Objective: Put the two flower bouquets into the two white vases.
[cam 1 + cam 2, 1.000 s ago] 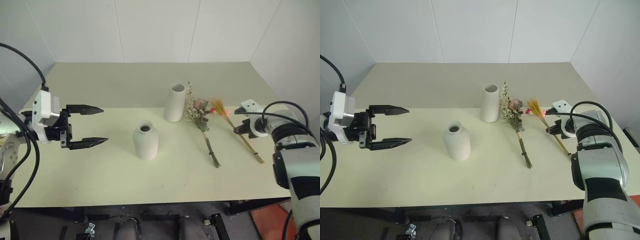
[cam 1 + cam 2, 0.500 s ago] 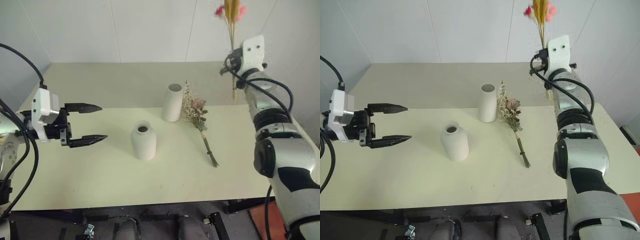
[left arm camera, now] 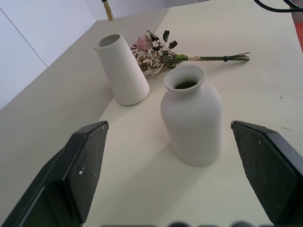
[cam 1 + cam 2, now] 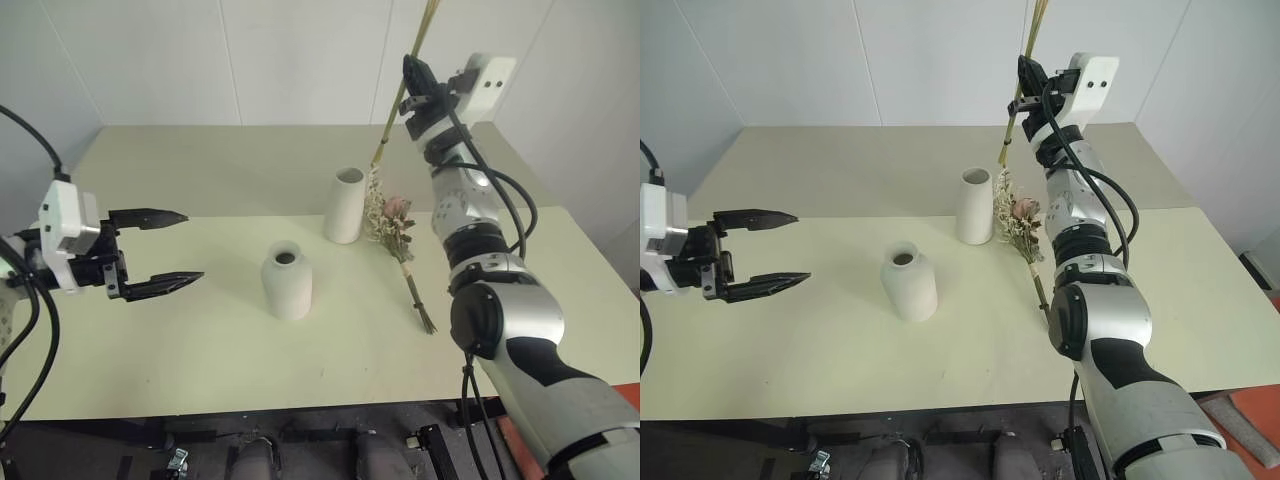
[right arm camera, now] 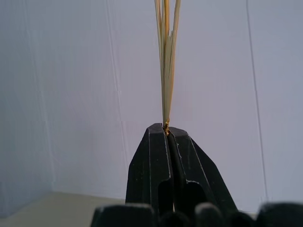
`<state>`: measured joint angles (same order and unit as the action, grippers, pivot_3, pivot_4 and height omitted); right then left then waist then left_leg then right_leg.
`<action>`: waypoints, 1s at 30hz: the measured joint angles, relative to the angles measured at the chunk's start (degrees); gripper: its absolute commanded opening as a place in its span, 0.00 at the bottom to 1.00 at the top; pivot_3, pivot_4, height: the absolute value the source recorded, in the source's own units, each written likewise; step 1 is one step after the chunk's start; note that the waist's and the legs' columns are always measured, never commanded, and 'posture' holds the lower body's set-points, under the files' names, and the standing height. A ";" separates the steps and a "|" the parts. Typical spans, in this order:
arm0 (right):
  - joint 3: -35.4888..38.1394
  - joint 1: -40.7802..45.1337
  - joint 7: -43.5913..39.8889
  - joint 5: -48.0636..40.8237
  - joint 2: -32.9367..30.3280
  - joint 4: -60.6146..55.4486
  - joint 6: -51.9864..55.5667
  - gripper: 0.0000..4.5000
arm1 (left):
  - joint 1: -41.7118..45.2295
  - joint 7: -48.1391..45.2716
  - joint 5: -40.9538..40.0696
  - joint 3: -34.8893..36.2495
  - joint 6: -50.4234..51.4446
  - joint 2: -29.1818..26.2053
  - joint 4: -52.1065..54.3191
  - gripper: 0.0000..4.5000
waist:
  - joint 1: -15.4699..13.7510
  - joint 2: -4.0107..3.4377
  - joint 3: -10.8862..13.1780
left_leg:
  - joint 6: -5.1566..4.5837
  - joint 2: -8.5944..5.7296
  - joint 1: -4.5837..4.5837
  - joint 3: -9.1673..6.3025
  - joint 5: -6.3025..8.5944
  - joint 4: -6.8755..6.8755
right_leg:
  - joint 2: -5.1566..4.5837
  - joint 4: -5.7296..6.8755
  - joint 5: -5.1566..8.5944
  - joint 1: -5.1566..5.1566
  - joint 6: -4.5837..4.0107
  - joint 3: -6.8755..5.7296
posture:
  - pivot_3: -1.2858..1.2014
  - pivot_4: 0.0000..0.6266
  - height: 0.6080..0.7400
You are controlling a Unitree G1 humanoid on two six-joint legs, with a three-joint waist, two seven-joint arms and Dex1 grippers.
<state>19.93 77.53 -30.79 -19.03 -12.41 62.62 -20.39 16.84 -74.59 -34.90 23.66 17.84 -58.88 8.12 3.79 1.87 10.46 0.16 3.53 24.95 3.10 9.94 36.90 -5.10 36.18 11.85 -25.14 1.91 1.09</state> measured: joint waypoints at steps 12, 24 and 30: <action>0.86 0.37 -2.53 -2.04 3.39 0.23 0.00 0.00 | -2.34 1.42 -1.18 2.35 2.04 -0.53 2.70 1.00 | 0.18 -0.01 0.01 | 0.00 0.13 -0.01 0.01 0.00 -0.02 | 0.11 -0.01 -0.02 -0.02 -0.04 0.00 | 0.52 0.24 1.00; 0.44 0.37 -2.64 -0.58 4.72 4.33 -0.46 0.00 | -4.85 2.64 -1.33 4.77 2.54 -0.53 4.95 1.00 | 0.18 -0.02 0.01 | 0.01 0.16 -0.01 0.01 0.00 -0.03 | 0.15 -0.03 -0.03 -0.03 -0.07 -0.01 | 0.52 0.24 1.00; -0.50 0.36 -2.75 1.15 5.44 6.05 -0.94 0.00 | -7.06 2.66 -1.47 7.32 3.72 -0.76 5.70 1.00 | 0.23 -0.02 0.01 | 0.01 0.18 -0.01 0.02 0.00 -0.04 | 0.17 -0.03 -0.04 -0.04 -0.09 -0.01 | 0.52 0.24 1.00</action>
<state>19.43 77.89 -33.54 -17.88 -6.97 68.67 -21.34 9.78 -71.92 -36.37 30.97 21.56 -59.65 13.82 4.01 1.85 10.47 0.17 3.72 24.93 3.12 9.95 36.86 -4.94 36.15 11.81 -25.18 1.83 1.08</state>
